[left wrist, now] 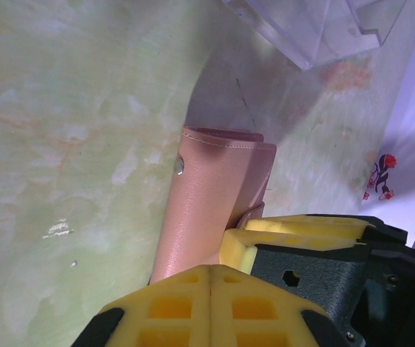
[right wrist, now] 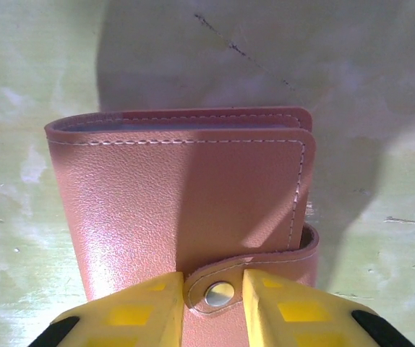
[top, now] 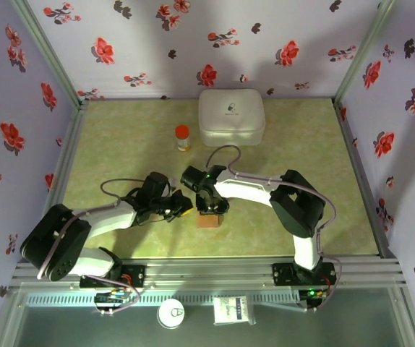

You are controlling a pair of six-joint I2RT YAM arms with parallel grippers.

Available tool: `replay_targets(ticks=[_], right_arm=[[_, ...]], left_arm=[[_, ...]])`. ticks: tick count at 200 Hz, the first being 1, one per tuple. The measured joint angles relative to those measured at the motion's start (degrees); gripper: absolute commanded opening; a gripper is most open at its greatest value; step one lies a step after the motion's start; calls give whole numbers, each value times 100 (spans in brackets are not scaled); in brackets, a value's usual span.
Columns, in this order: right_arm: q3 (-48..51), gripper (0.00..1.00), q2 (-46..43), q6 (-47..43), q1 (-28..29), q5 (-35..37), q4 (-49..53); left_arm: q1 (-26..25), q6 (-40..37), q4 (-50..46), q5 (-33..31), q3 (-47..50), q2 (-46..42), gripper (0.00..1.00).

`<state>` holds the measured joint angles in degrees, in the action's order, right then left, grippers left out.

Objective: Take the credit cards out of the card holder

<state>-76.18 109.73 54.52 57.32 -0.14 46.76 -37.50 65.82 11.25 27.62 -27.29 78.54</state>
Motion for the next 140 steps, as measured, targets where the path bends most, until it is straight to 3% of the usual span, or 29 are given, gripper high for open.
replay_targets(ticks=[70,140], right_arm=[[131,11,-87,15,-2,7,-129],[247,12,-186,15,-4,2,-249]], left_arm=[[-181,-13,7,98,-175,339,0],[-282,-13,-13,120,-330,704,0]])
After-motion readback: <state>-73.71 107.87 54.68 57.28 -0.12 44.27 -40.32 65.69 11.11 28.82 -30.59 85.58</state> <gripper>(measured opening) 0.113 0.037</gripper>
